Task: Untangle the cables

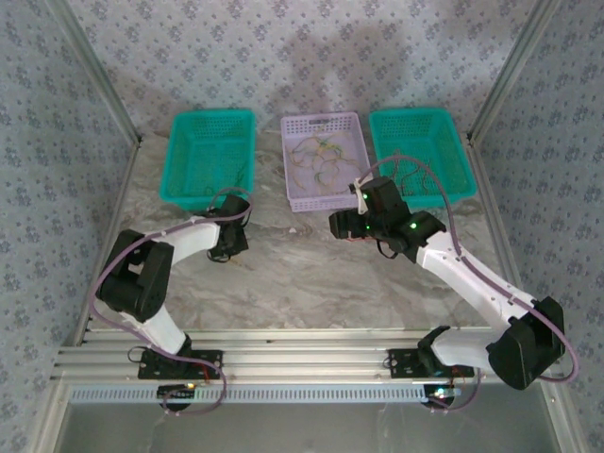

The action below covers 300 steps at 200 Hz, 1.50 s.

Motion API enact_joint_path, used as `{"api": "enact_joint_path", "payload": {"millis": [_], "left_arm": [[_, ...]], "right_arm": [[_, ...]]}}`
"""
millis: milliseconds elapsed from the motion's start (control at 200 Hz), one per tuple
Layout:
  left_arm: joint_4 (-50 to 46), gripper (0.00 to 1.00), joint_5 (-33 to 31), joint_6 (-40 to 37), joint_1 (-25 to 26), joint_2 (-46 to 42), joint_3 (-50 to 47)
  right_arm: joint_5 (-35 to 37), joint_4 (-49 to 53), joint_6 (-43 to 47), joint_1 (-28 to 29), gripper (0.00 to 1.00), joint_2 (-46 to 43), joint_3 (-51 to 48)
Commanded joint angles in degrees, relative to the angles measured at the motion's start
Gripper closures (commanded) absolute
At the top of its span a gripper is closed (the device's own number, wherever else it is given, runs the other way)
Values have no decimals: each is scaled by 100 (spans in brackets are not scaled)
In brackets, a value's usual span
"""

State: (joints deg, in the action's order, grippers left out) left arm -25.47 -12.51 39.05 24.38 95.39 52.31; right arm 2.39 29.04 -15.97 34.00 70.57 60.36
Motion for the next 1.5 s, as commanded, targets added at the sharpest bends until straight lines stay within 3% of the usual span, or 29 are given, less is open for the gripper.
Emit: {"api": "enact_joint_path", "payload": {"millis": [0, 180, 240, 295, 330, 360, 620, 874, 1029, 1259, 1494], "left_arm": [[-397, 100, -118, 74, 96, -232, -15], [-397, 99, -144, 290, 163, -1285, -201], [-380, 76, -273, 400, 140, -1543, -236], [-357, 42, -364, 428, 103, -1682, -244], [-356, 31, -459, 435, 77, -1691, -231], [-352, 28, -496, 415, 35, -1665, -225], [73, 28, -419, 258, -416, -955, -211], [531, 30, -354, 205, -354, -466, 65], [1055, 27, -790, 185, -54, -420, 37], [1200, 26, -1066, 418, -39, 3, 182], [1142, 35, -1196, 472, -21, 460, 493]], "right_arm": [[138, 205, 102, 62, 15, -113, 204], [-13, 155, 129, 85, 15, -126, 158], [-119, 103, 114, 106, 14, -93, 122], [-151, 70, 94, 132, 14, -57, 91], [-160, 61, 94, 167, 14, -36, 74], [-160, 55, 94, 194, 14, -34, 56], [-108, 49, 146, 383, 14, -58, 7], [48, -2, 248, 457, 13, -169, -50], [78, -117, 269, 477, 13, -260, -148], [94, -114, 306, 554, 13, -263, -167], [121, -183, 322, 581, 13, -271, -265]]}}
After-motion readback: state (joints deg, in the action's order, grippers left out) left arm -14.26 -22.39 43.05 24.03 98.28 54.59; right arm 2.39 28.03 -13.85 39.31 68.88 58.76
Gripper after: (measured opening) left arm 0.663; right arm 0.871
